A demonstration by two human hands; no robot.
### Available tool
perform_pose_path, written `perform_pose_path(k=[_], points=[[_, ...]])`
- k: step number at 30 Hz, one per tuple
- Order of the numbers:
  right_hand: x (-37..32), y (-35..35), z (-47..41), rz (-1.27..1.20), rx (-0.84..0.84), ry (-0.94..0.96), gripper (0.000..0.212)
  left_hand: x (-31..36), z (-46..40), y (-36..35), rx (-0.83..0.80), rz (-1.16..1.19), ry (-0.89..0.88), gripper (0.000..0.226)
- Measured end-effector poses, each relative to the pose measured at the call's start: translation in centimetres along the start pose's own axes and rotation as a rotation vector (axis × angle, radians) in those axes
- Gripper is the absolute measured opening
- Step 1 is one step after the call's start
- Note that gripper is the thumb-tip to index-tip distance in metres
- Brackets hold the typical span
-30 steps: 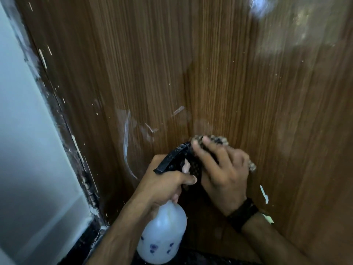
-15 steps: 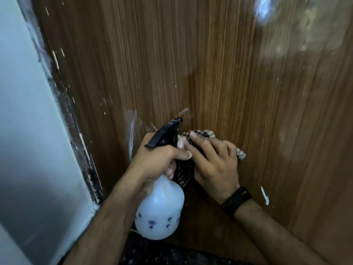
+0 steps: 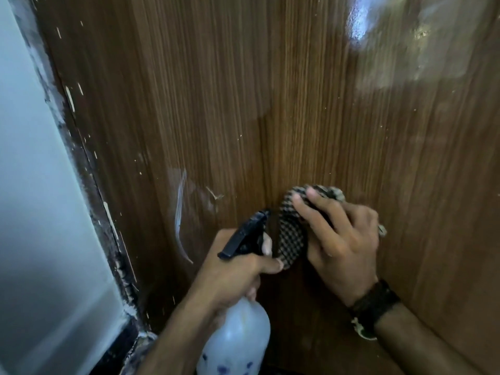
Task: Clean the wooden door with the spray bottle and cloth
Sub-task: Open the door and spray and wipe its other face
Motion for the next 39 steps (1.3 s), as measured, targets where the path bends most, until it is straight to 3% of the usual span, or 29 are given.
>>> perform_pose_path(k=[4, 6, 8, 13, 20, 26, 34, 39], points=[[3.4, 2.2, 6.8, 0.013, -0.007, -0.17, 0.036, -2.3, -0.2, -2.6, -0.045, -0.013, 0.036, 0.021], [5.4, 3.8, 9.1, -0.015, 0.044, -0.285, 0.038, -3.0, -0.5, -3.8, -0.064, -0.043, 0.032, 0.023], [6.7, 4.7, 12.9, 0.001, -0.024, -0.403, 0.042, -5.0, -0.3, -5.7, -0.09, -0.082, 0.06, 0.023], [6.5, 5.6, 19.2, 0.008, -0.052, -0.558, 0.033, -9.1, 0.0, -9.0, -0.137, -0.141, 0.145, 0.021], [3.4, 2.8, 17.9, -0.162, -0.19, -0.366, 0.033, -11.7, -0.4, -11.8, -0.162, -0.205, 0.231, 0.022], [6.7, 5.4, 21.4, -0.05, -0.041, -0.634, 0.025, -11.8, -0.4, -13.6, -0.17, -0.206, 0.253, 0.021], [8.6, 8.7, 26.8, -0.162, 0.061, -0.873, 0.021, -13.6, 0.4, -21.2, -0.317, -0.244, 0.304, 0.021], [10.1, 11.5, 33.5, -0.106, 0.156, -1.215, 0.021, -12.7, -0.5, -26.8, -0.414, -0.256, 0.262, 0.021]])
Point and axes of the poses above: each hand's wrist, its own z-axis away from the middle knuckle, its own y-axis out of the back of the hand, x = y × z, the point moved 10 cm from there along -z, towards the middle knuckle, and after that the axes turned 9 degrees about y, right-handed, at the moved point
